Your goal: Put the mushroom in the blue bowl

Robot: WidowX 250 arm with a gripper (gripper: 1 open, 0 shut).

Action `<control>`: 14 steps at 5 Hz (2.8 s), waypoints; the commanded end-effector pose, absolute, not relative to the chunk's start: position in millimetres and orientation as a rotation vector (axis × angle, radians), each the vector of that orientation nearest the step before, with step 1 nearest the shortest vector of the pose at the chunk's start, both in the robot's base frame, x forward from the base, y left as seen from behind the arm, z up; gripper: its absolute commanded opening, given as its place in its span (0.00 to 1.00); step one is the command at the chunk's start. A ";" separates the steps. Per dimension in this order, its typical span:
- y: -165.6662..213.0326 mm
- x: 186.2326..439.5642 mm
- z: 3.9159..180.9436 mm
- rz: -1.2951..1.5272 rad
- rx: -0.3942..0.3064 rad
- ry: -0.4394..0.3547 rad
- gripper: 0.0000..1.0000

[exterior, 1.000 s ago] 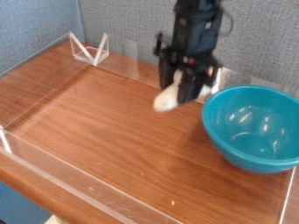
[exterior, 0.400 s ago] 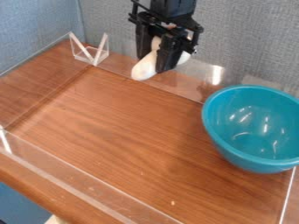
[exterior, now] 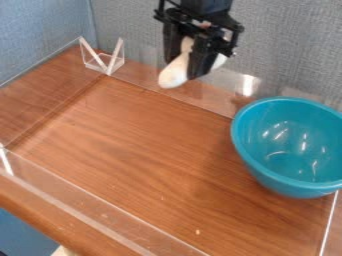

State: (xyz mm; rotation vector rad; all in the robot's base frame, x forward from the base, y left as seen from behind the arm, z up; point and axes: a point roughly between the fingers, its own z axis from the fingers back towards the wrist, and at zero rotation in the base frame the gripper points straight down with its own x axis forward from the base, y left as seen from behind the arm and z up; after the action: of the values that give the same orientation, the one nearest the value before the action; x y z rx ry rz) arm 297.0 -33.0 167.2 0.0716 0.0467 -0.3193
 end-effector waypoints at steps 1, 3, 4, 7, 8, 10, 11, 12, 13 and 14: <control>-44.2 299.2 186.0 -0.334 0.079 -0.028 0.00; -72.9 299.1 188.1 -0.348 0.094 -0.053 0.00; -102.5 307.9 186.2 -0.416 0.095 -0.069 0.00; -162.6 311.6 171.4 -0.572 0.029 -0.113 0.00; -149.6 311.3 161.4 -0.575 0.033 -0.109 0.00; -137.3 311.8 155.0 -0.616 0.037 -0.129 0.00; -146.3 310.5 157.7 -0.642 0.037 -0.133 1.00; -147.2 312.6 151.8 -0.638 0.034 -0.136 1.00; -150.2 314.4 140.0 -0.639 0.026 -0.131 1.00; -160.3 316.5 131.7 -0.676 0.017 -0.122 1.00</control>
State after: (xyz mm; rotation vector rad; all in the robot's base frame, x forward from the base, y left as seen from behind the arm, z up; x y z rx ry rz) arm 313.8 -156.0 113.5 0.0265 -0.0640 -0.6711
